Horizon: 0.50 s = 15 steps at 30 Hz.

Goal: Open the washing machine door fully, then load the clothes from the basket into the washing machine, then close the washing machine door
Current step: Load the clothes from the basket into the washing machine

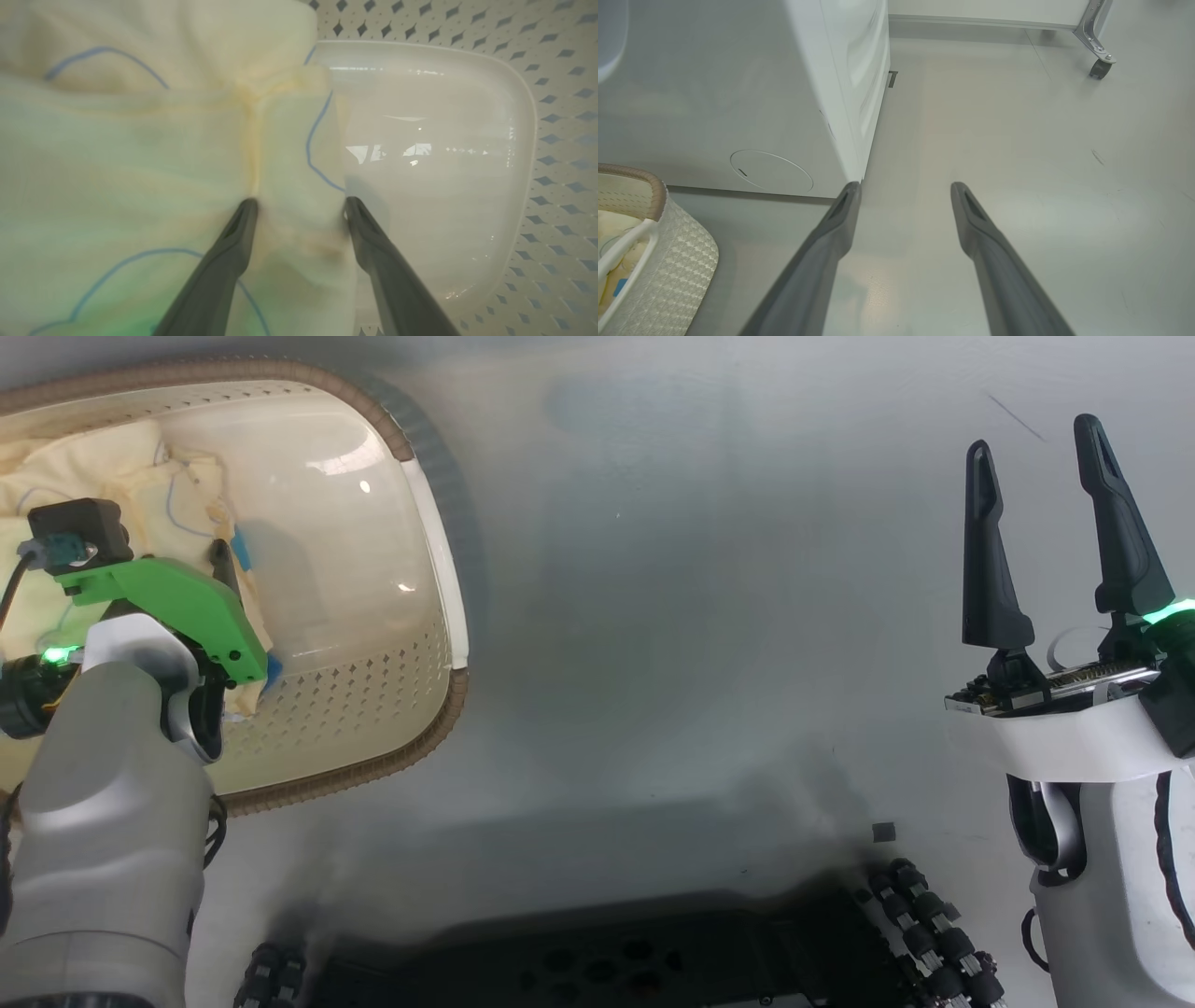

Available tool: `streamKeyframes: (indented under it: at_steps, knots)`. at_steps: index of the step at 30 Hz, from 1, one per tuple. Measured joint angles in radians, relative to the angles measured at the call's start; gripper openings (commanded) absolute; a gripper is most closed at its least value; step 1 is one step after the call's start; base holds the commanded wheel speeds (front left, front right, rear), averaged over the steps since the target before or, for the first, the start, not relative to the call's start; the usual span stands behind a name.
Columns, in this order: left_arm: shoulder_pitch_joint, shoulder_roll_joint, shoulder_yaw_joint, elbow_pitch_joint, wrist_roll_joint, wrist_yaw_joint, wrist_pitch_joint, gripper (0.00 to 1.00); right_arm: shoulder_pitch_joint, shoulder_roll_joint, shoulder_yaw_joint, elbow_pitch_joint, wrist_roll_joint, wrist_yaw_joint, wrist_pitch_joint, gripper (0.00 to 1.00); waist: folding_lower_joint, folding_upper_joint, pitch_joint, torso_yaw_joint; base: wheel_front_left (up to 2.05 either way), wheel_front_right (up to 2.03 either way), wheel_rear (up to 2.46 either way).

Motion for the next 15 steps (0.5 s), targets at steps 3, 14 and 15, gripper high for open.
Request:
streamKeyframes:
  at_steps: [3,14,15]
  knots:
    - [-0.019,0.001,0.001,0.026,0.0,0.003,-0.009,0.0,-0.004,0.0,0.0,0.0,0.0,0.003,0.0,1.0,0.0,0.0,0.019,0.001,0.0,0.0,0.0]
    - [-0.03,-0.004,0.005,0.069,0.006,0.01,-0.092,0.0,-0.025,0.005,-0.006,0.016,0.0,0.009,0.0,1.0,-0.0001,0.0,0.004,0.0,0.0,0.0,0.0]
    - [-0.03,-0.007,0.007,0.074,0.006,0.009,-0.101,0.0,-0.029,0.005,-0.007,0.018,0.0,0.009,0.0,1.0,0.0,0.0,-0.001,0.0,0.0,0.0,0.0]
